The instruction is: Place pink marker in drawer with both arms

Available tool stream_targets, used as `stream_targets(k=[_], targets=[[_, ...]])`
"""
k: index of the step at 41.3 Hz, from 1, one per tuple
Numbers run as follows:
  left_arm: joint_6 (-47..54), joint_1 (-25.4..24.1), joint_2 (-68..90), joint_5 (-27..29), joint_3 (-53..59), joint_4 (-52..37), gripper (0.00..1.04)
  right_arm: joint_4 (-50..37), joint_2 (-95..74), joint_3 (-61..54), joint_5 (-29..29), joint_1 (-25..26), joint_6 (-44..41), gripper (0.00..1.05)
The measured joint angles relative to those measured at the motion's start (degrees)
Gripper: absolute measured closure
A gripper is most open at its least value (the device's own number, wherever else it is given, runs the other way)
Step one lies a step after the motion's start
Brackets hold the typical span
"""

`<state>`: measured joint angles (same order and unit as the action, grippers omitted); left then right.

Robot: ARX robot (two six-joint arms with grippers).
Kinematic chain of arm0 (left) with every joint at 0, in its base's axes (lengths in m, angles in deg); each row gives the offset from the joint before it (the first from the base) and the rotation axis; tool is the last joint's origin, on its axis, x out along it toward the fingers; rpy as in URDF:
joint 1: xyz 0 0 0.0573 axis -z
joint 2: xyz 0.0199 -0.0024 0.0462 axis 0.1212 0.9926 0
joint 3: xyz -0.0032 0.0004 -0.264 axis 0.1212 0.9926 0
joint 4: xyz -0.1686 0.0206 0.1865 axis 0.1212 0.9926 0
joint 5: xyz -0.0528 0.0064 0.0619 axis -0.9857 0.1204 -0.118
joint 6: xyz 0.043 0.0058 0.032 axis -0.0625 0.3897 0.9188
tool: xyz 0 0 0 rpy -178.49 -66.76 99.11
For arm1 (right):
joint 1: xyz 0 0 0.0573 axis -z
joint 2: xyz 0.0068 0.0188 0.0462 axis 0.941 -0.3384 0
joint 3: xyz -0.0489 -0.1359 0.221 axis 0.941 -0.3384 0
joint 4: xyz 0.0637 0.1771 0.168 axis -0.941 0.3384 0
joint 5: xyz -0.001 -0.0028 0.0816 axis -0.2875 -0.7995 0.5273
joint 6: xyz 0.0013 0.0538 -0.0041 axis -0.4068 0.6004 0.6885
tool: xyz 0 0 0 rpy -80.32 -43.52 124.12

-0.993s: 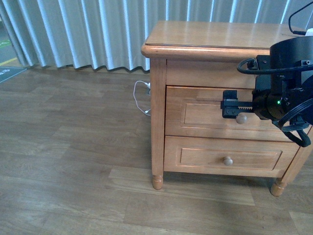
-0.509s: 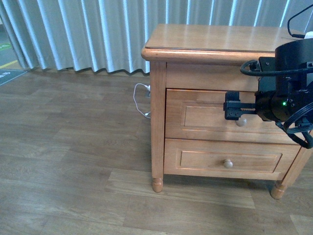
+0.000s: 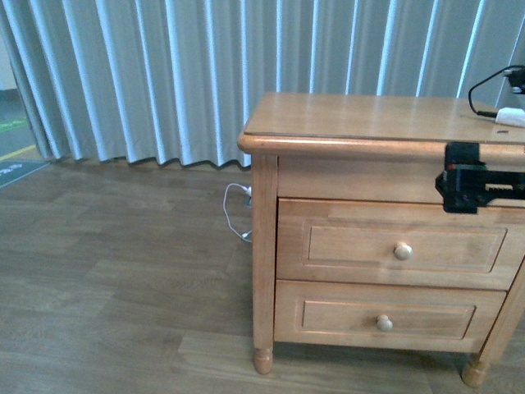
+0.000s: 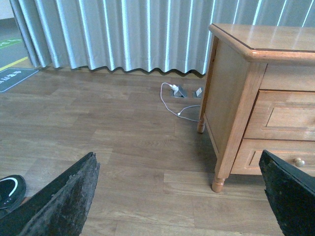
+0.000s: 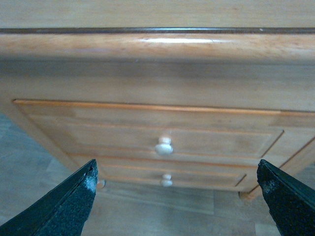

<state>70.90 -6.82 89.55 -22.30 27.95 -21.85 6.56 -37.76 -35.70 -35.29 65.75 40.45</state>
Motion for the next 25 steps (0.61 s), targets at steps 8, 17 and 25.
stream_targets(k=[8,17,25], targets=[[0.00,0.00,0.00,0.00,0.00,0.00,0.06,12.07,25.42,-11.58,2.80,1.09,1.81,0.09],[0.00,0.00,0.00,0.00,0.00,0.00,0.06,22.25,43.39,-13.88,1.51,2.93,2.97,0.09],[0.00,0.00,0.00,0.02,0.00,0.02,0.06,-0.35,46.25,-25.77,-0.63,4.35,-1.77,0.36]])
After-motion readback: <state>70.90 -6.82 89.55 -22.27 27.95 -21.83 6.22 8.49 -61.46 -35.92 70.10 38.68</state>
